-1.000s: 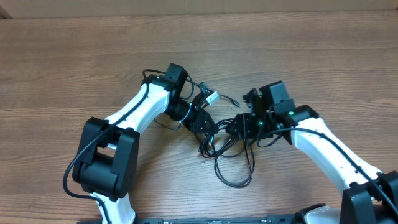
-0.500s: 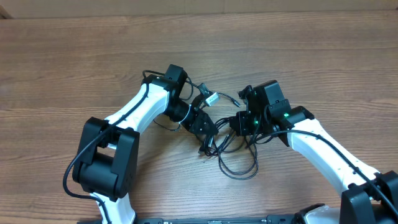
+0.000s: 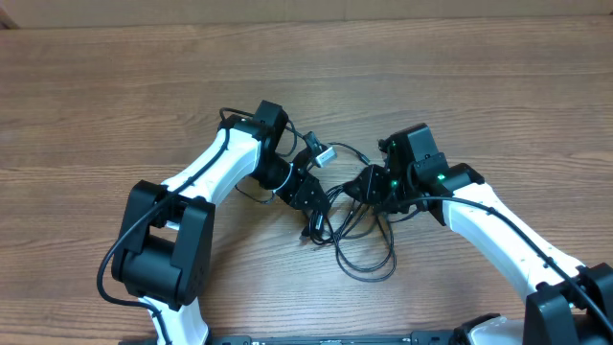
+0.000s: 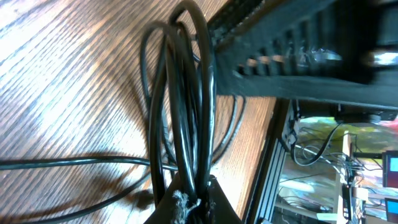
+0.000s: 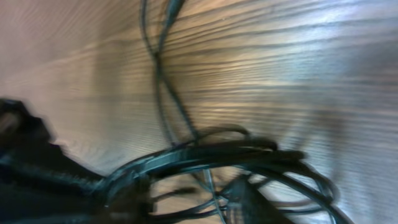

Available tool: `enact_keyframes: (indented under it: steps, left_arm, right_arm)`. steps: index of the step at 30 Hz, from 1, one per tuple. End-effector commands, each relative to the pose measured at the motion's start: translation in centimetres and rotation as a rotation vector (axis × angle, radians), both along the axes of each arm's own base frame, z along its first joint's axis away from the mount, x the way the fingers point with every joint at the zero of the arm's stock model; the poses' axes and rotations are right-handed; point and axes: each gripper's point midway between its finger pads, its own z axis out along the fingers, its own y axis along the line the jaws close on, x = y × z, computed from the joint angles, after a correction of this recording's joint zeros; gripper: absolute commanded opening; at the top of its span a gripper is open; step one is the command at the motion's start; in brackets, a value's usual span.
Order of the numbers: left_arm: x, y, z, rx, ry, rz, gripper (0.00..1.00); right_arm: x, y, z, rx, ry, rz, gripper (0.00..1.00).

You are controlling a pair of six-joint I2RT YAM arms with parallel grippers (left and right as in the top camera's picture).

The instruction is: Untangle cables

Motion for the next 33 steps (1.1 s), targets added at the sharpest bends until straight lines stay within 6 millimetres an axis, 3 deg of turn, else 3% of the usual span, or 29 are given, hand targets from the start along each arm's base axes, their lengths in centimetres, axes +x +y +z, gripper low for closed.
enact_keyframes:
  steps: [1,3,8,12,22,33]
  left_arm:
    - [0.1,0.0,0.8,-0.004,-0.048,-0.017,0.04]
    - [0.1,0.0,0.9,-0.005,-0.047,-0.017,0.04]
    - [0.1,0.0,0.9,-0.006,-0.047,-0.017,0.04]
    - [0.1,-0.2,1.1,-0.023,-0.042,-0.017,0.04]
    - [-0.1,-1.1,2.4,-0.116,-0.035,-0.028,0.04]
    - [-0.3,-1.3,2.8,-0.146,-0.028,-0.031,0.04]
  right_arm:
    - [-0.2,1.8,1.5,0.143,0.075,-0.041,0.64]
    - [-0.2,2.3,2.0,0.19,0.112,-0.074,0.63]
    - [-0.2,2.3,1.9,0.218,0.211,-0.192,0.49]
    - [0.0,2.1,1.8,0.208,0.215,-0.22,0.43]
    - [0.9,0.9,1.0,0.151,0.209,-0.327,0.42]
    - [1.2,0.5,0.8,0.142,0.224,-0.386,0.2]
